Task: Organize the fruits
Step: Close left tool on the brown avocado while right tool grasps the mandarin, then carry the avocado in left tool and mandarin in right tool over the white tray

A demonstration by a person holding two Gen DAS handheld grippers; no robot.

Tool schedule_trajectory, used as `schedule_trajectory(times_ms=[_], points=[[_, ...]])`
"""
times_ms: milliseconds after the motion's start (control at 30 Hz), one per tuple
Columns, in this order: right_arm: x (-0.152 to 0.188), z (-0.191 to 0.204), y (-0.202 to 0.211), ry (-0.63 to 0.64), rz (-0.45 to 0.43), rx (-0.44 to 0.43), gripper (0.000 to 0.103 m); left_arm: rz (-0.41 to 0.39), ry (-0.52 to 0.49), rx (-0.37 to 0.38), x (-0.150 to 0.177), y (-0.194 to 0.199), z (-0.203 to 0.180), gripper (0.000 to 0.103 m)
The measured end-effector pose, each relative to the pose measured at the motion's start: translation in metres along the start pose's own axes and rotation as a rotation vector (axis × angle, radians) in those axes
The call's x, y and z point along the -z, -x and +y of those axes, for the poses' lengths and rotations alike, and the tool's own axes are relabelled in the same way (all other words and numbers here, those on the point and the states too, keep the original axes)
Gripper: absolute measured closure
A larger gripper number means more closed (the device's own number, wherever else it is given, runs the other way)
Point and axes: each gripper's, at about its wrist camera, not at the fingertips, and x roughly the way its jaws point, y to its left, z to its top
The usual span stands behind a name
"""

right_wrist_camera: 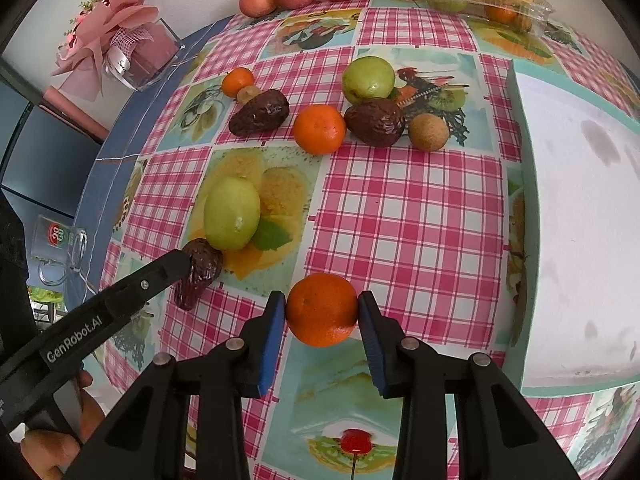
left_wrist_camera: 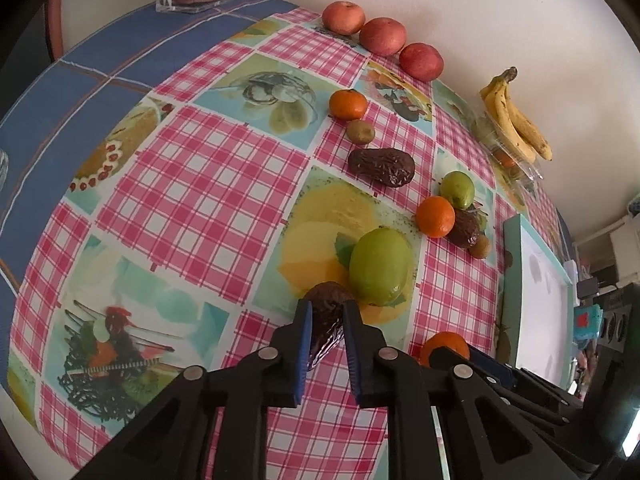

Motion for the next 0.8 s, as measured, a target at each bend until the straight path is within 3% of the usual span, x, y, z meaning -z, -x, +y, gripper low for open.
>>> schedule_trajectory(times_ms=[133,467,800], points=[[0.000,-0.004,0.002,-0.016,0.003,-0.001,0.065,0.012,-0.006,-0.031,0.000,-0.003,0.000,0.066],[0.002,-0.010,0.003,-0.043,0.003,-0.003,0.064,0.052,-0.022,-0.004,0.004,-0.013,-0.004,0.068],[0.002,-0.014,0.018,-0.065,-0.035,-0.035,0.065,-0.020,-0.034,0.007,0.004,0.019,-0.012,0.068]])
